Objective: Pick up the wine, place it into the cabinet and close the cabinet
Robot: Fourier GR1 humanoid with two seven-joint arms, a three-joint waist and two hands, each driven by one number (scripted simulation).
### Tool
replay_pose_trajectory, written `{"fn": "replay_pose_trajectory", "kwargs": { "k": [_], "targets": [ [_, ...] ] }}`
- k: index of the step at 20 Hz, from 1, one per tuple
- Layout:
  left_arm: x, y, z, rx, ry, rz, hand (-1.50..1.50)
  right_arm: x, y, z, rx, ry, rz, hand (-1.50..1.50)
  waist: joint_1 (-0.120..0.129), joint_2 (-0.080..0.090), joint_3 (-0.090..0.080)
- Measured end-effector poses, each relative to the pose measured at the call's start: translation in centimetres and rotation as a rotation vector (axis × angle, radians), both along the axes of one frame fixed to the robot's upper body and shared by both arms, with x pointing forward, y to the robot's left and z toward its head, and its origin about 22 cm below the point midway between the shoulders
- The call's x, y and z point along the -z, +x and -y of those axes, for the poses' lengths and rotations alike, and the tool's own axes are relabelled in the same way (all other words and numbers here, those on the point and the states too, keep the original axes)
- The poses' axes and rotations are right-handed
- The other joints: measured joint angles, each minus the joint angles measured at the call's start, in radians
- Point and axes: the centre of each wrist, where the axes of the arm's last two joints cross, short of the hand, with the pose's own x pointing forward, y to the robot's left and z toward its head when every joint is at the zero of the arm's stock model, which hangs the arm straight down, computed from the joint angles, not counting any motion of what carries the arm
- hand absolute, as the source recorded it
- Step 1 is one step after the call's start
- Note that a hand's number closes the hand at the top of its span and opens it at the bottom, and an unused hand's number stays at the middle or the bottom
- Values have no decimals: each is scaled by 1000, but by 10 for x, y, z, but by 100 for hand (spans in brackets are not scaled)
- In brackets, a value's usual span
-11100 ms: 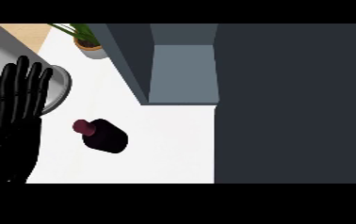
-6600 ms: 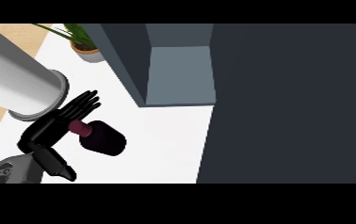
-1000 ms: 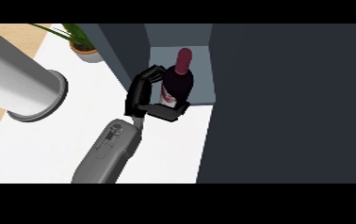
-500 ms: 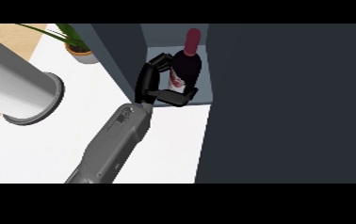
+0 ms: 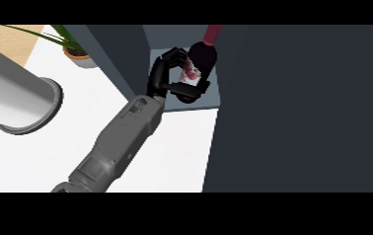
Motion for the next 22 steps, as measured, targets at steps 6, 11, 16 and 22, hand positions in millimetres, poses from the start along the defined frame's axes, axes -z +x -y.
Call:
{"fn": "replay_pose_trajectory", "kwargs": {
  "k": [6,11,16,22],
  "targets": [
    [-4,13,-3,-61,-4,-46,150,2,-2,0,-14,5,-3,-150,-17,6,-1],
    [-4,18,-7,-96,-33,-80,150,3,-1,1,-25,-1,2,-150,-26,11,-1],
    [-4,24,-13,-130,-27,-75,150,4,-1,1,-29,8,9,-150,-30,16,-1],
    [-10,31,-23,-182,21,-39,-150,7,-4,2,-41,13,6,-150,-41,19,0]
  ]
}}
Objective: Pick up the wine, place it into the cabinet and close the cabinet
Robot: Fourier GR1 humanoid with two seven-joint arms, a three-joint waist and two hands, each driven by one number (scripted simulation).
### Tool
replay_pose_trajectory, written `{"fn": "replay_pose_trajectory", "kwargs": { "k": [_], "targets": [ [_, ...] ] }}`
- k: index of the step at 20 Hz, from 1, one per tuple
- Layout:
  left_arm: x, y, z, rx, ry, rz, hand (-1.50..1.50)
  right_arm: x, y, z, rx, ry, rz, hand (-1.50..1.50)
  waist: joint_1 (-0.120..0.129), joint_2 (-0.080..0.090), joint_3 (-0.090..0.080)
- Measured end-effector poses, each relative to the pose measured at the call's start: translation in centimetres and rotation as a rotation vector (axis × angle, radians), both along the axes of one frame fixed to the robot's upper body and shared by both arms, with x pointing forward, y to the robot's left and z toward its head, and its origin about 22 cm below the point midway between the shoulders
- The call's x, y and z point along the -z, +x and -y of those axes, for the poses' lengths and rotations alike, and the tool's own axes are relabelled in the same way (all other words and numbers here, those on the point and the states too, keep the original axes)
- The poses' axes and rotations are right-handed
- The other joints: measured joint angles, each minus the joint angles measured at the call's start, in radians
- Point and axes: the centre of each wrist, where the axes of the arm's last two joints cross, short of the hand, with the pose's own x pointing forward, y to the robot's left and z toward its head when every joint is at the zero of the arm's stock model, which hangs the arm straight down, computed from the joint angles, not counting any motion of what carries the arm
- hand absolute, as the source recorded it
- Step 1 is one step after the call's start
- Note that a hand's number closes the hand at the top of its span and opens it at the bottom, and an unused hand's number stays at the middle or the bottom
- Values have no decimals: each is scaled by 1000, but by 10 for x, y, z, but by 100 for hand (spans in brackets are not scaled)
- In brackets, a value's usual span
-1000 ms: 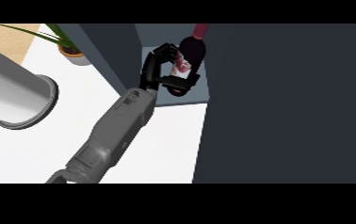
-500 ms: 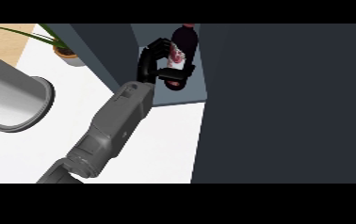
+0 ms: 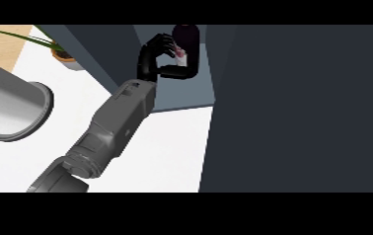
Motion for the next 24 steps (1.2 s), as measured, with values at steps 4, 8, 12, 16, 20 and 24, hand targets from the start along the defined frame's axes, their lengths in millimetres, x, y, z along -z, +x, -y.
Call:
{"fn": "replay_pose_trajectory", "kwargs": {
  "k": [4,8,12,16,20,24],
  "targets": [
    [-7,6,-7,-24,57,23,-150,1,0,1,-13,-4,7,-150,-5,4,0],
    [-11,10,-16,-60,104,37,-150,2,-1,1,-19,-2,4,-150,-10,6,0],
    [-14,12,-20,-92,141,47,-150,2,-1,1,-27,0,19,-150,-14,8,0],
    [-20,16,-20,-80,107,70,-150,3,-2,2,-35,-2,22,-150,-16,8,-1],
    [-30,19,-16,-20,43,105,150,4,-2,3,-30,1,25,-150,-11,6,-2],
    [-37,21,-6,40,-50,140,150,3,-2,4,-26,-7,26,-150,1,3,-2]
  ]
}}
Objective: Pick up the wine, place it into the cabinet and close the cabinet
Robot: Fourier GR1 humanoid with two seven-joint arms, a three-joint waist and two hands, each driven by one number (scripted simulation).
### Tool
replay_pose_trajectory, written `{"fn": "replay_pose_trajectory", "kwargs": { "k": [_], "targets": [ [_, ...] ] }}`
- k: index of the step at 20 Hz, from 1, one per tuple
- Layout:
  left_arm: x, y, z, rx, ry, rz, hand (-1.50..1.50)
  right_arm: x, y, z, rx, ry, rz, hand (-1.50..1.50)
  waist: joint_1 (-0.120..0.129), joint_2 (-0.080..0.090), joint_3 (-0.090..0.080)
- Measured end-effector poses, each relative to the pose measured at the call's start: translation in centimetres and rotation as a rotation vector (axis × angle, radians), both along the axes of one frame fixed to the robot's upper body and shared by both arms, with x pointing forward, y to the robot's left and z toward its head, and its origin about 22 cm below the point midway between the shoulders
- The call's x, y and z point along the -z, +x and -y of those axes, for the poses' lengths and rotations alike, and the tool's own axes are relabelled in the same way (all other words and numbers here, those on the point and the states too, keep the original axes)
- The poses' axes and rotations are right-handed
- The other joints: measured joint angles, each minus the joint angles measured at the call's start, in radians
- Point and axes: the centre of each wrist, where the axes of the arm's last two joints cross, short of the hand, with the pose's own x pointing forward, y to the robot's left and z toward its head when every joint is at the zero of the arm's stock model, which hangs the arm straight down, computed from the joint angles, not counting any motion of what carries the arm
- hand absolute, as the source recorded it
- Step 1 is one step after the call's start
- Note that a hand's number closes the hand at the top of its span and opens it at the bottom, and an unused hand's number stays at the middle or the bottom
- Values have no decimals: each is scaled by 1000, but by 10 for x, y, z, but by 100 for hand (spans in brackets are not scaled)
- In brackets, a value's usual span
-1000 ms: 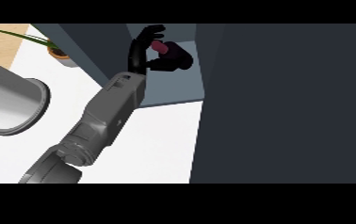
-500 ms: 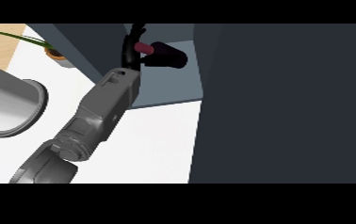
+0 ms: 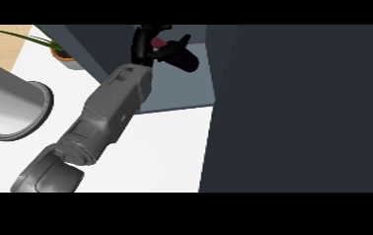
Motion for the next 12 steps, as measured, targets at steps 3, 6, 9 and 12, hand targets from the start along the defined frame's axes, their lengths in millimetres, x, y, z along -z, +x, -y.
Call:
{"fn": "replay_pose_trajectory", "kwargs": {
  "k": [3,6,9,12],
  "targets": [
    [-3,0,3,63,-65,30,150,0,0,0,5,1,-6,-150,10,-4,0],
    [-7,1,9,121,-108,47,-150,0,-2,1,9,-2,-19,-150,20,-9,0],
    [-10,1,15,167,-136,48,-150,0,-2,4,19,-11,-27,-150,30,-14,1],
    [-13,1,21,200,-155,47,-150,-1,-3,5,28,-17,-30,-150,42,-19,1]
  ]
}}
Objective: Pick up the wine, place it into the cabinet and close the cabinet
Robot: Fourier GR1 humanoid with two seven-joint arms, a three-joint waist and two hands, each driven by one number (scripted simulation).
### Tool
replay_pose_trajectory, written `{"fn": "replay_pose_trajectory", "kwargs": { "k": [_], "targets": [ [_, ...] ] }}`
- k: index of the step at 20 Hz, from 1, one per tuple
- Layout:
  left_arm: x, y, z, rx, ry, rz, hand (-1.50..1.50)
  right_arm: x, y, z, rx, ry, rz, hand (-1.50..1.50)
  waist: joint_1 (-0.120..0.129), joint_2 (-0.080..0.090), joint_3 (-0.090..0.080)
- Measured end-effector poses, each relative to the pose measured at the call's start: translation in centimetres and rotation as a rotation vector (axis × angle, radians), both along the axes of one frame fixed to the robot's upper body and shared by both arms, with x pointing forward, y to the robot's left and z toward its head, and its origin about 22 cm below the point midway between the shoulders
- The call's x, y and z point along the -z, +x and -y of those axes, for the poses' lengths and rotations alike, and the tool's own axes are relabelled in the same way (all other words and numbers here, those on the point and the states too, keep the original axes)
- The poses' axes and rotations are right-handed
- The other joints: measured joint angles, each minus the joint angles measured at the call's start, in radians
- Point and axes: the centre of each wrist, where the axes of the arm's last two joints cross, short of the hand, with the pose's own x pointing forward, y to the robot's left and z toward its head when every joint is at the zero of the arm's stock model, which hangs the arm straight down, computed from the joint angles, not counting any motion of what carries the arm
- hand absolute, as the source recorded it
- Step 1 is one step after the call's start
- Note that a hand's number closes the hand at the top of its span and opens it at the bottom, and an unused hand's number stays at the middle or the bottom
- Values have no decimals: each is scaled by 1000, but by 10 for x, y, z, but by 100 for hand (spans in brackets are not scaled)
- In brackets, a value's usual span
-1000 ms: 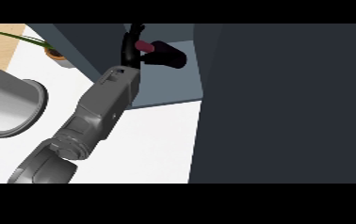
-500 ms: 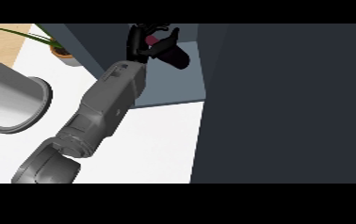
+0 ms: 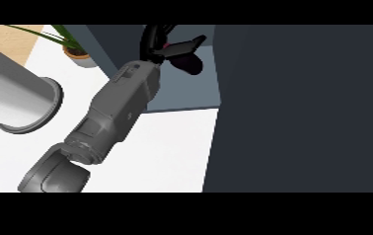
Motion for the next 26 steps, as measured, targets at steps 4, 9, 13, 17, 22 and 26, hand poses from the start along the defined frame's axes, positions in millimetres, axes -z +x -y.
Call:
{"fn": "replay_pose_trajectory", "kwargs": {
  "k": [4,9,13,17,22,26],
  "targets": [
    [1,-3,10,23,-19,-12,-150,1,-3,3,14,-6,-16,-150,13,-10,0],
    [2,-6,14,42,-30,-16,-150,2,-5,7,34,-13,-16,-150,25,-16,1],
    [11,-12,13,83,-69,-21,-150,2,-5,9,49,-22,-23,-150,34,-22,1],
    [23,-22,11,133,-107,-24,-150,2,-6,8,53,-19,-40,-150,45,-27,0],
    [37,-40,13,183,-151,-32,-150,2,-6,8,58,-22,-44,-150,55,-31,0],
    [52,-62,15,208,-180,-55,-150,2,-5,10,72,-27,-44,-150,68,-33,0]
  ]
}}
